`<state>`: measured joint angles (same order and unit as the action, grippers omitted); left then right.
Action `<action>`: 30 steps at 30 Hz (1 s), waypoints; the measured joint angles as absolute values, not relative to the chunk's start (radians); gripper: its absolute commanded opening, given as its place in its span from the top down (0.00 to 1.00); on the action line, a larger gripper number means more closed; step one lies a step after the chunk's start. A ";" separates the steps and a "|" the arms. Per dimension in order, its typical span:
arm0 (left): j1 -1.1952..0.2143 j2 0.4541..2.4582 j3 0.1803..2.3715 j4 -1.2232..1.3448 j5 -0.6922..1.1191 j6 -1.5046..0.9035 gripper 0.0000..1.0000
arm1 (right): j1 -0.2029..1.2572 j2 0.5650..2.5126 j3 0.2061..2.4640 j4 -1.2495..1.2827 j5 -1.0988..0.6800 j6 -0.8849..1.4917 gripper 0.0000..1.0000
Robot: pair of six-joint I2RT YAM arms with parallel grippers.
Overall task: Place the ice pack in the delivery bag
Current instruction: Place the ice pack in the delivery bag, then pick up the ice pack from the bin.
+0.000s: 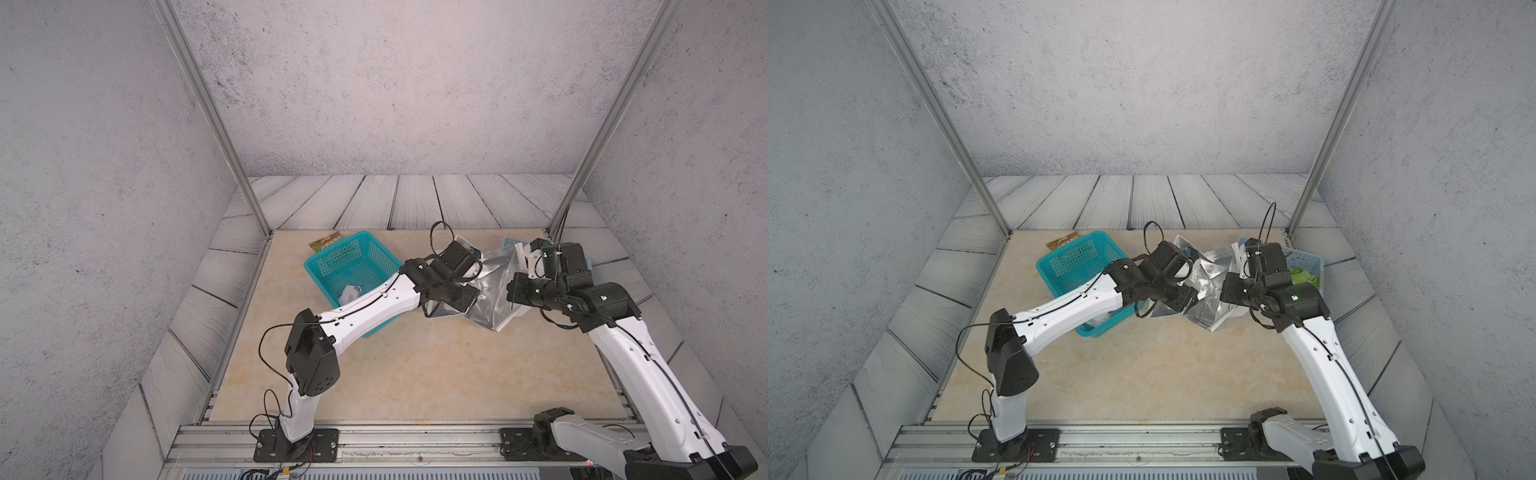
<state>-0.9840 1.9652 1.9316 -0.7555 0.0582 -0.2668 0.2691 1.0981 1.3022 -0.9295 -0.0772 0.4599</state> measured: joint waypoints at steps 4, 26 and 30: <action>-0.985 1.954 1.938 -0.786 0.049 -0.262 0.26 | 0.269 1.098 1.333 -0.953 -0.065 0.450 1.00; -0.448 1.264 1.209 -0.525 0.063 -0.302 0.14 | 0.267 1.095 1.359 -0.967 -0.032 0.429 1.00; -0.377 1.577 1.263 -0.691 0.040 -0.277 0.14 | 0.267 1.093 1.336 -0.946 -0.038 0.431 1.00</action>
<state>-0.3767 1.5768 1.2629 -0.6914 0.0399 -0.2771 0.2672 1.0927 1.3365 -0.9459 -0.0376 0.4309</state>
